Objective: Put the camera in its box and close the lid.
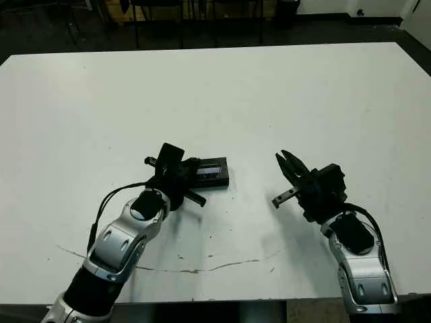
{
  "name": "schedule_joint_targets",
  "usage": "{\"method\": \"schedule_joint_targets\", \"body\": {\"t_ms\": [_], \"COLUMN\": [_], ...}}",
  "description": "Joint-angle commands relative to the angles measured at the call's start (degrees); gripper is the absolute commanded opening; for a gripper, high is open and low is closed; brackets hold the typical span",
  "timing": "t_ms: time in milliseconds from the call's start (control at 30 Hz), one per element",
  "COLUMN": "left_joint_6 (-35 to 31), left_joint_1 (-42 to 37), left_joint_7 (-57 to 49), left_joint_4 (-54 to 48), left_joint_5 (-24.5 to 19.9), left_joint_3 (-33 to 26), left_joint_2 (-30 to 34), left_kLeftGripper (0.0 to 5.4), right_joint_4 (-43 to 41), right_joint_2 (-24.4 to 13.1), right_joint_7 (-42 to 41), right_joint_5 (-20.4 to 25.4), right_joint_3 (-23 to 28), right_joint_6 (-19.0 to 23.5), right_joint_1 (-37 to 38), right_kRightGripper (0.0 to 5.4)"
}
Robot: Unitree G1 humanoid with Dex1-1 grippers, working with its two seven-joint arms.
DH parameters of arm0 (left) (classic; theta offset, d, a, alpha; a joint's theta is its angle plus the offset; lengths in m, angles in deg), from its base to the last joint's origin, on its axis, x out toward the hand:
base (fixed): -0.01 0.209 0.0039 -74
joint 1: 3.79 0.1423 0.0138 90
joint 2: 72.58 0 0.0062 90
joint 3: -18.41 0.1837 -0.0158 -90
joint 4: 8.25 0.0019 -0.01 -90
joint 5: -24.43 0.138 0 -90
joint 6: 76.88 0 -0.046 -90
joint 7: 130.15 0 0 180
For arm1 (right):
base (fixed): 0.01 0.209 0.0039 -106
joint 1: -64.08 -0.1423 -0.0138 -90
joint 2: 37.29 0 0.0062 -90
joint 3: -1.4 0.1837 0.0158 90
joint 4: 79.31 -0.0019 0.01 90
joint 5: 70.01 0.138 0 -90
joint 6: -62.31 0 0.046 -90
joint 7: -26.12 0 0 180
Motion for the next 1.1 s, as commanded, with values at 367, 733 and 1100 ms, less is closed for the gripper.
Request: {"method": "schedule_joint_targets", "body": {"t_ms": [367, 733, 1100], "left_joint_6": [-3.6, 12.96, 45.44], "left_joint_1": [5.62, 16.97, 20.14], "left_joint_7": [2.72, 2.97, 5.85], "left_joint_4": [0.16, -13.23, -7.78], "left_joint_5": [-0.65, -1.94, -7.86], "left_joint_3": [-2.52, -6.93, -21.79], "left_joint_2": [2.21, 3.63, 6.6], "left_kLeftGripper": [0.02, 0.02, 0.02], "right_joint_4": [-1.28, -0.67, -4.55], "right_joint_2": [0.4, 2.08, 9.91], "right_joint_7": [0.76, 1.2, 10.01], "right_joint_5": [-0.07, -0.85, -1.5], "right_joint_3": [-0.2, -0.28, -0.73], "right_joint_6": [2.06, -3.03, -1.12], "right_joint_1": [1.31, 1.97, 4.06], "right_kRightGripper": [0.0, 0.0, 0.0]}}
